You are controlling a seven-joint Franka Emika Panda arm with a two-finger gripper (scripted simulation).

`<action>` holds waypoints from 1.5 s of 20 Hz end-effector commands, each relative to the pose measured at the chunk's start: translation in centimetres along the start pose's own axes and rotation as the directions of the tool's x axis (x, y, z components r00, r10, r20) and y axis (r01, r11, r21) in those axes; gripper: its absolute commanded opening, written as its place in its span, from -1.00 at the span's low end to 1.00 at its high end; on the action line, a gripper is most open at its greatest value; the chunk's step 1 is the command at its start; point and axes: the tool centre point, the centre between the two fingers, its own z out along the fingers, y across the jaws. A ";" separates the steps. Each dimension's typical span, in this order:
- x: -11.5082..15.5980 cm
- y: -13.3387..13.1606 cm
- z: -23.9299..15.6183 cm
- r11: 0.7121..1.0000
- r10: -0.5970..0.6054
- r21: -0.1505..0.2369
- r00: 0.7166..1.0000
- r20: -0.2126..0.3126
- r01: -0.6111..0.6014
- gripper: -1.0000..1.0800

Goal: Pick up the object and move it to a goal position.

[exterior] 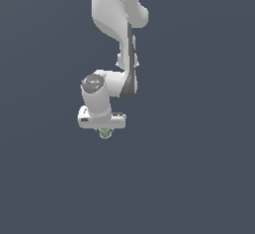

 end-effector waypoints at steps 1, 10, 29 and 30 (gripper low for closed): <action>0.2 -0.5 -0.8 1.000 0.015 -0.006 1.000 -0.013 -0.015 -1.00; 1.4 -3.0 -5.4 0.994 0.103 -0.039 0.991 -0.086 -0.107 -1.00; 3.7 -9.2 -16.0 0.940 0.293 -0.093 0.918 -0.265 -0.327 -1.00; 3.8 -9.5 -16.5 0.937 0.302 -0.094 0.913 -0.274 -0.338 -1.00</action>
